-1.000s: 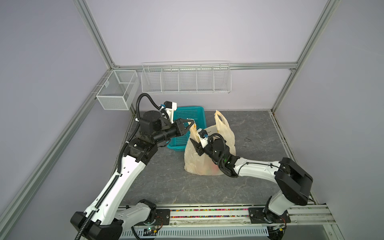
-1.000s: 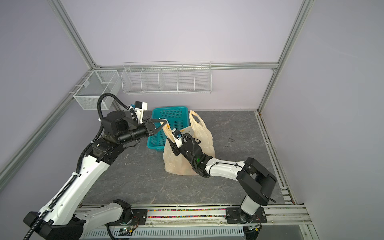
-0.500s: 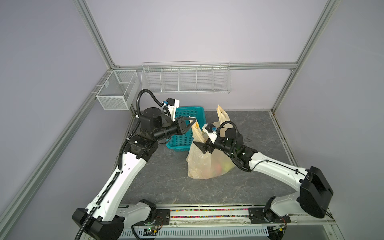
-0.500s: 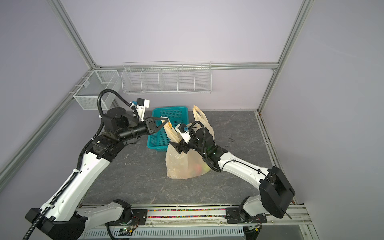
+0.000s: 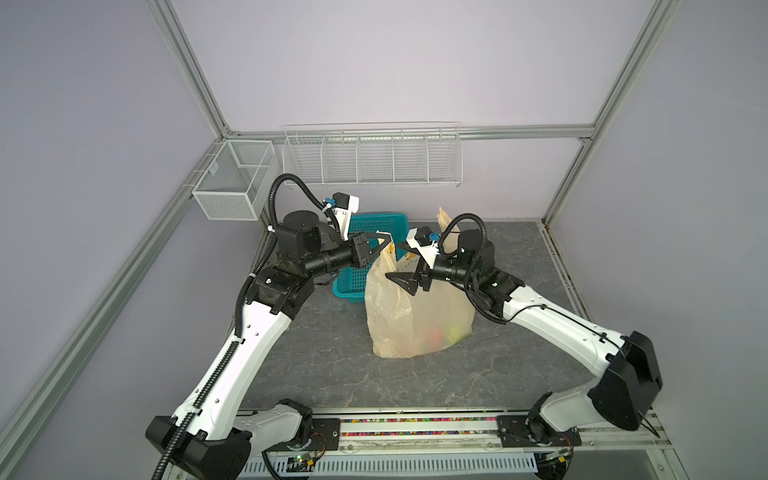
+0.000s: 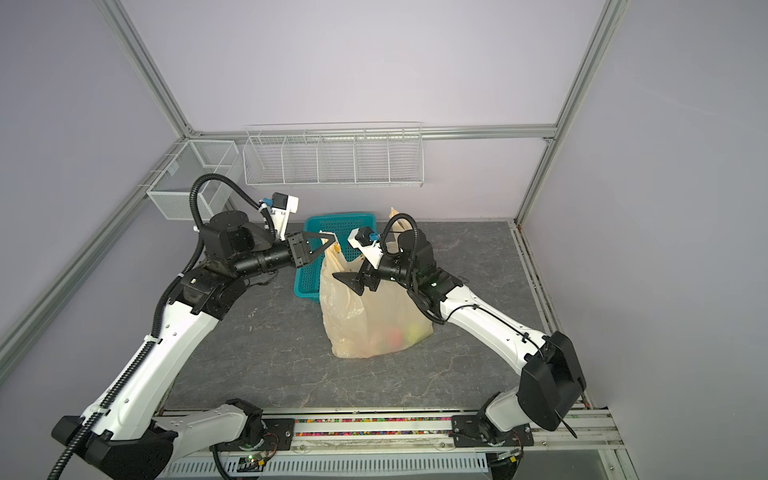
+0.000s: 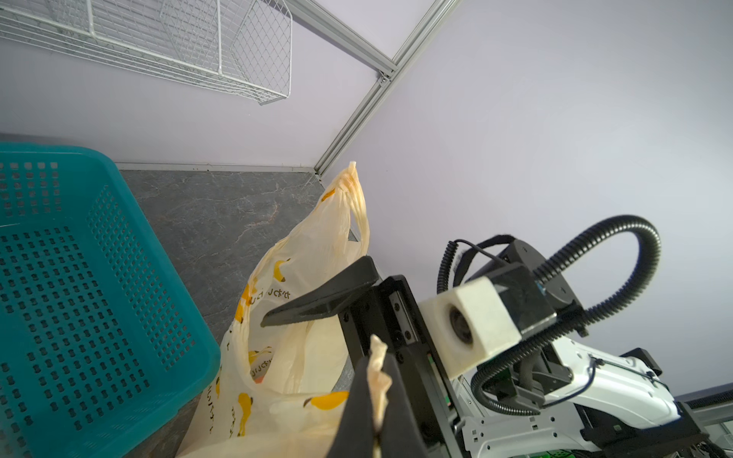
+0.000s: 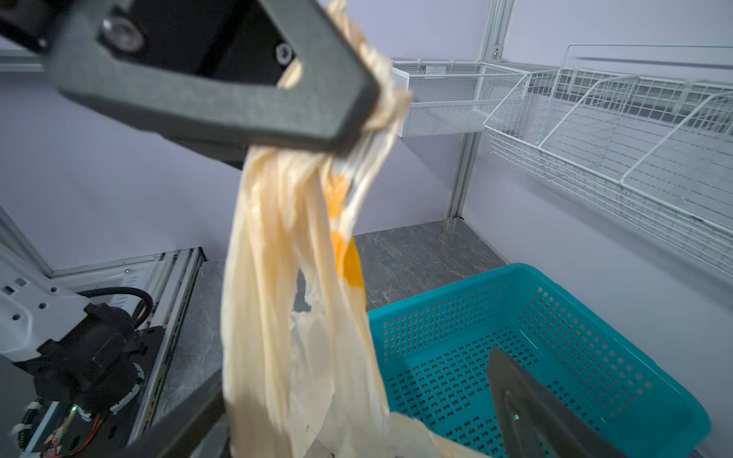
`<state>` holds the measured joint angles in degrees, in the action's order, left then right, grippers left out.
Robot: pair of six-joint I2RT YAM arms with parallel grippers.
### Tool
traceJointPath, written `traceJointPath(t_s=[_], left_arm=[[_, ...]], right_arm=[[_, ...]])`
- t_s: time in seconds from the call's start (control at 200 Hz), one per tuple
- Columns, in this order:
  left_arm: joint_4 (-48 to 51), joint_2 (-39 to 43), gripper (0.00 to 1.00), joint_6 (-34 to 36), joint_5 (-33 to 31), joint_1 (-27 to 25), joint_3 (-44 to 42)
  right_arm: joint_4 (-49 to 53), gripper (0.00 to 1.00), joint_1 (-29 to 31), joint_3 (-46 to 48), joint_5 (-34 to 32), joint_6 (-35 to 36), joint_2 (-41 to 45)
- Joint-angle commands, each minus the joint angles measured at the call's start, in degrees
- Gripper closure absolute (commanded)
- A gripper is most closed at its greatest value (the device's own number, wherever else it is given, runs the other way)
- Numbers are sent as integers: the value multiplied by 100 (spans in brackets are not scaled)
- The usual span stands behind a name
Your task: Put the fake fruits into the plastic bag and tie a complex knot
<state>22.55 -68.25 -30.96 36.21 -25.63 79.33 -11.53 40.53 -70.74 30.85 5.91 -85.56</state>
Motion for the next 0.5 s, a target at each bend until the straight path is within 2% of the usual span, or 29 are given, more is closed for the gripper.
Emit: traceJointPath(t_s=[0.0, 0.105, 0.17, 0.34, 0.44, 0.495], left_arm=[[-88, -22, 100, 130, 198, 52, 136], [-113, -20, 100, 110, 242, 96, 141], [-142, -13, 100, 103, 263, 116, 127], [-407, 55, 100, -103, 297, 309, 15], [-589, 62, 100, -230, 417, 419, -64], [-600, 38, 100, -219, 445, 438, -67]], right_arm=[[228, 9, -10, -314, 969, -108, -441], [-1, 13, -3, -419, 1282, -329, -735], [-327, 19, -10, -423, 1480, -522, -906], [-921, 56, -4, -212, 1757, -972, -1246], [-1436, 70, -9, 223, 1591, -1210, -1314], [-1606, 74, 8, 455, 1403, -1255, -1268]])
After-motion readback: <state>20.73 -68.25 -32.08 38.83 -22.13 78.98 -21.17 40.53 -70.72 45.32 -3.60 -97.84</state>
